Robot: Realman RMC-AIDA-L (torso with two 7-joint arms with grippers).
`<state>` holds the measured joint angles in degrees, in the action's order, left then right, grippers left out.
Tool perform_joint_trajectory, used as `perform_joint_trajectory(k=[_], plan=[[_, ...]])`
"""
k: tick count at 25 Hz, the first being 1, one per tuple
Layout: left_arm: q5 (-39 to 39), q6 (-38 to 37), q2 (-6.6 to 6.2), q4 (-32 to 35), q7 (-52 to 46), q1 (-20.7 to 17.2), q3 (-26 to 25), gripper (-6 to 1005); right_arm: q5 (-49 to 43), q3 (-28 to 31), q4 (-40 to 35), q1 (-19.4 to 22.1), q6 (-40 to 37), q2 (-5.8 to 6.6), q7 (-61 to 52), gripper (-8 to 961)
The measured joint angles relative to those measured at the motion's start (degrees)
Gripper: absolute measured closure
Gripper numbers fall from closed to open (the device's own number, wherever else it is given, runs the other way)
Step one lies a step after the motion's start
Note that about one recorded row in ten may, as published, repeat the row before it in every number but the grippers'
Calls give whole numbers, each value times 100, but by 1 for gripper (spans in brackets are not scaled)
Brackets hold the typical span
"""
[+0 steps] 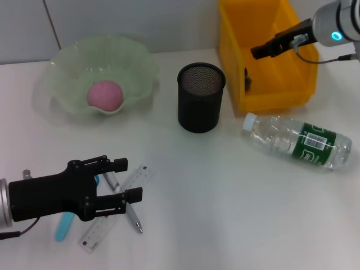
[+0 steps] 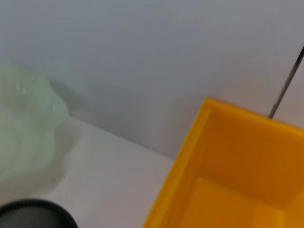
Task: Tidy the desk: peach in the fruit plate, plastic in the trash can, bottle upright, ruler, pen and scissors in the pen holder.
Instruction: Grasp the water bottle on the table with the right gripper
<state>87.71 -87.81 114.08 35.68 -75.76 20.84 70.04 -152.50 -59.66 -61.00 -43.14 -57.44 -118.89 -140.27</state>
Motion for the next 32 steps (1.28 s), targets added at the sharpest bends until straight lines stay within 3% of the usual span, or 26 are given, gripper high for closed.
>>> perform_joint_trajectory(k=[10,12,17,18,21,22,23,24,27,29,32], plan=[[0,1,-3,24,0,-14,0,213,693,79,-402,238,-374,127,244,245],[1,1,-5,21,0,-12,0,213,694,81,-460,243,-481,133,268,174],[0,1,-8,6,0,7,0,213,769,221,-1255,342,-1662,144,372,139],[0,1,-9,5,0,8,1,213,860,367,-1753,400,-2404,153,504,138],[0,1,-9,3,0,5,-1,213,927,668,-2254,354,-3599,226,727,138],[0,0,-9,1,0,-4,-10,213,904,858,-2337,220,-4455,333,915,138],[0,0,-9,1,0,-4,-10,213,904,858,-2337,220,-4455,333,915,138],[0,1,-9,0,0,-6,-14,213,756,941,-2304,118,-4927,406,1120,138],[0,1,-9,0,0,-12,-18,213,636,951,-2292,96,-5042,425,1229,139],[-3,1,-9,-1,-6,-22,-19,213,-110,925,-2079,-12,-5162,446,1740,139],[-7,-2,-5,-1,-41,-32,-69,213,-530,892,-1723,-145,-5207,470,1936,139]])
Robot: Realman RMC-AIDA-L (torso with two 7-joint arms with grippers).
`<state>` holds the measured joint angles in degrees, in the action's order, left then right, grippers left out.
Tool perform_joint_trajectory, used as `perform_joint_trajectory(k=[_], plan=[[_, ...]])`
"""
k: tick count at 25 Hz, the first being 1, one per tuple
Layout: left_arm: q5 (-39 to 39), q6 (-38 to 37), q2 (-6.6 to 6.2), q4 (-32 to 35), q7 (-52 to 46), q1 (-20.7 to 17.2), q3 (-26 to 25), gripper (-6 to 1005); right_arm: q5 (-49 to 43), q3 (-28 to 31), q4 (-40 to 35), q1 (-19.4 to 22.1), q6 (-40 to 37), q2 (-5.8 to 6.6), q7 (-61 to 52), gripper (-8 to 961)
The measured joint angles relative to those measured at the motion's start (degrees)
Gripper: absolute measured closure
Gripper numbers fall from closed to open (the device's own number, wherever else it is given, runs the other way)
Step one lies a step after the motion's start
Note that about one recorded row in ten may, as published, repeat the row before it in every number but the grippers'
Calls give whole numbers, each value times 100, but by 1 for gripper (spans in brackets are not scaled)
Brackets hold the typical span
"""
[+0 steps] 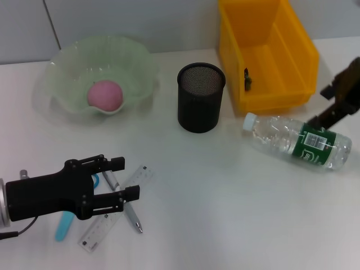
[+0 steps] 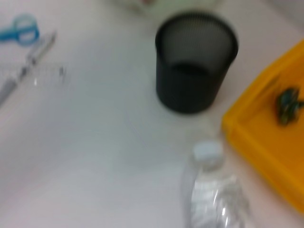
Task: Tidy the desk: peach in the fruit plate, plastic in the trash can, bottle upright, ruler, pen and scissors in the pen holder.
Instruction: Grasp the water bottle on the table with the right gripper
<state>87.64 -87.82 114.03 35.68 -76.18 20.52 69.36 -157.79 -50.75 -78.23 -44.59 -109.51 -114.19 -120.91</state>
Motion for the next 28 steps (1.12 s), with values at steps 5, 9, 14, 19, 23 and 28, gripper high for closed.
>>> perform_joint_trajectory(k=[5,9,14,19,23,28], plan=[[0,-5,7,0,-24,14,-18,213,-491,-212,460,-122,150,-20,204,139],[0,-9,19,1,-60,5,-60,213,-660,-487,701,-128,427,-52,222,138],[-2,-57,24,1,-118,0,-76,213,-833,-718,979,-123,758,-121,226,138],[-2,-73,32,1,-124,-2,-81,213,-923,-957,1337,-132,1194,-188,228,139],[-2,-76,40,1,-162,-5,-81,213,-928,-1080,1483,-131,1533,-265,267,139],[-2,-114,41,1,-173,-9,-80,213,-934,-1202,1708,-140,1882,-327,294,138]])
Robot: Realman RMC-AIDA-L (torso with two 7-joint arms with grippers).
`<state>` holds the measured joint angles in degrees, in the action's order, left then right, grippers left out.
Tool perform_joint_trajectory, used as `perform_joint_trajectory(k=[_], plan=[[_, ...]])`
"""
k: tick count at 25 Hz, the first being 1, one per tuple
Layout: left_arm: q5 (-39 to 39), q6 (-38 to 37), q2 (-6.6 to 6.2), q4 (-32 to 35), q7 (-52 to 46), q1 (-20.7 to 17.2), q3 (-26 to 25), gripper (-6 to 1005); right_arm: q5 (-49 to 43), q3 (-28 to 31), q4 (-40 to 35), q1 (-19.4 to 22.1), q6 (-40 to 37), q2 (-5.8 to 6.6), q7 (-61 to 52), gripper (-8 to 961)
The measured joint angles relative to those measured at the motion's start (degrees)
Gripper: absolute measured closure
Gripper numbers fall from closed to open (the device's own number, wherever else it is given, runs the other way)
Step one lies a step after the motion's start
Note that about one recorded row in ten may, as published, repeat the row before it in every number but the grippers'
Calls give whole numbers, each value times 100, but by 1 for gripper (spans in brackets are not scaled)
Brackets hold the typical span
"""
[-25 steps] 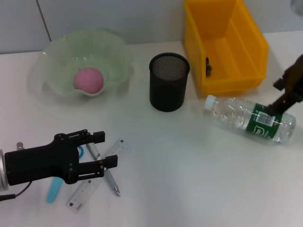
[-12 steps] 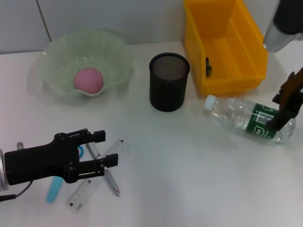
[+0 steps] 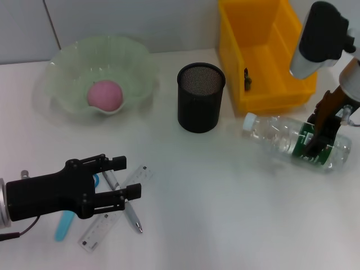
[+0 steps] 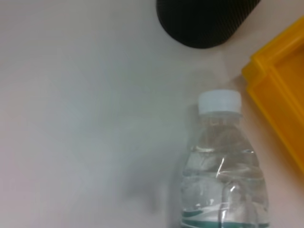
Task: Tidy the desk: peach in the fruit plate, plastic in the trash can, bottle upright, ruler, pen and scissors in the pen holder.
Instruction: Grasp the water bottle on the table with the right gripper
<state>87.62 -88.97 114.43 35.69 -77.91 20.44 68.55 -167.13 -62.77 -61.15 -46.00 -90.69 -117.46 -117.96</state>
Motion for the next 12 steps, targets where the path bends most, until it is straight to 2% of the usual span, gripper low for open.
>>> perform_joint_trajectory(k=[12], plan=[[0,-28,-7,0,1,-14,0,213,-13,-59,742,-123,569,-5,-35,139]])
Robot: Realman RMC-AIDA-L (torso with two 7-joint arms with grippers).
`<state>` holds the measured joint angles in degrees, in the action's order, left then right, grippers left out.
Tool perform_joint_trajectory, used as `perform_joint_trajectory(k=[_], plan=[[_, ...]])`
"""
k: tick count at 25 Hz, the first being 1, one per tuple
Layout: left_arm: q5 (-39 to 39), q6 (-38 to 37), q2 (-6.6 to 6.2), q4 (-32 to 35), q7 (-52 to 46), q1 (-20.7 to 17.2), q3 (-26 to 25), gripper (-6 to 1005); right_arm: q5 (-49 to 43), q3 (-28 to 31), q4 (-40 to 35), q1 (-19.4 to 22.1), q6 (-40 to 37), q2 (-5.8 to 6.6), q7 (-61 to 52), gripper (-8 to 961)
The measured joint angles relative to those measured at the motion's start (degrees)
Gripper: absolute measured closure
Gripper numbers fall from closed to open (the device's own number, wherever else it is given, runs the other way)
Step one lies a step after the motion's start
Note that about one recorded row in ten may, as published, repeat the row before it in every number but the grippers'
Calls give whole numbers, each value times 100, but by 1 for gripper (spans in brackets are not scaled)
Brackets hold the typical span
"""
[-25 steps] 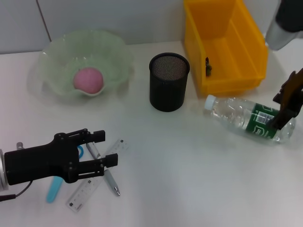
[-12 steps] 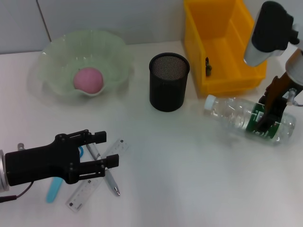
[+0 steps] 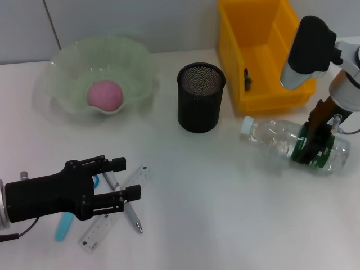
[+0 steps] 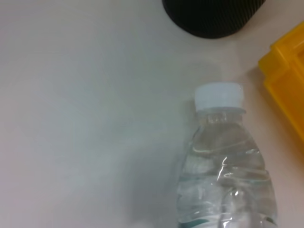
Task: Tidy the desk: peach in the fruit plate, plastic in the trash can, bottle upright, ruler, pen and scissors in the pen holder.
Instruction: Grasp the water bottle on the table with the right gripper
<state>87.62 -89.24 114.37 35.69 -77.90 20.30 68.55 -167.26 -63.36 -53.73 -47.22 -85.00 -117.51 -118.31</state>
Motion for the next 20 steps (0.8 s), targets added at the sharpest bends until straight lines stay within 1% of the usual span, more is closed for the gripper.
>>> perform_joint_trajectory(k=[16,20], plan=[[0,4,-19,0,-13,0,0,213,4,52,421,-9,364,-6,-20,138],[0,3,-21,0,-14,0,0,213,9,50,435,-14,380,-39,-28,138]])
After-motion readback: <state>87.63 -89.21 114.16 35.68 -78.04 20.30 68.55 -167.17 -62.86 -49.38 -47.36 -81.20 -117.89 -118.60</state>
